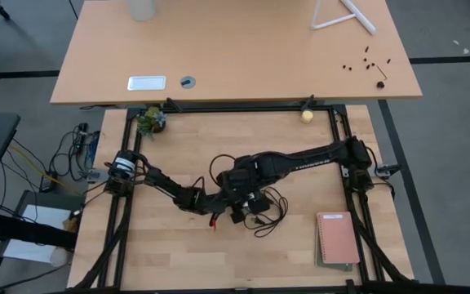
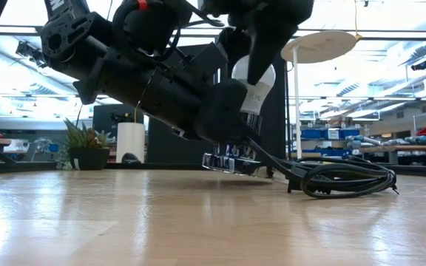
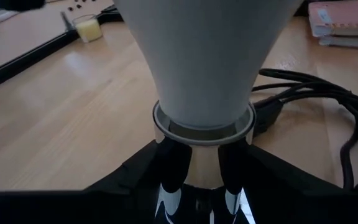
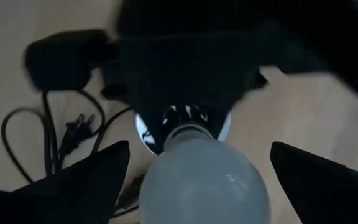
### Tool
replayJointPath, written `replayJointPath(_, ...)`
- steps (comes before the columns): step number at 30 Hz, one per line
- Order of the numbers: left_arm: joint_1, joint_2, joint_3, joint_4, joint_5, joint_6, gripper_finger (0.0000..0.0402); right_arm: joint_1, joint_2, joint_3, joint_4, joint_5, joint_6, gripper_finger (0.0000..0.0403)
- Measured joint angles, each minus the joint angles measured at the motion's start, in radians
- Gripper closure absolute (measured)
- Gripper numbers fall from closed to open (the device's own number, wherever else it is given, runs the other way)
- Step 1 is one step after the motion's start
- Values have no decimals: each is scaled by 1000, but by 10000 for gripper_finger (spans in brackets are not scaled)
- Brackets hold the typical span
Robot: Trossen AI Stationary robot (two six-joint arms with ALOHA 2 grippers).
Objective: Screw lightbulb
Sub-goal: Insert the light bulb into the lamp
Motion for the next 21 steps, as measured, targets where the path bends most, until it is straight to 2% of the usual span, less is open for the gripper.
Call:
replayJointPath(9,1,1,-2,-4,50,31,207,34,0,0,-4,42,-348,7)
replayJointPath(21,2,1,-2,-5,102,35,207,29,4,-11,-30,-1,-577,19)
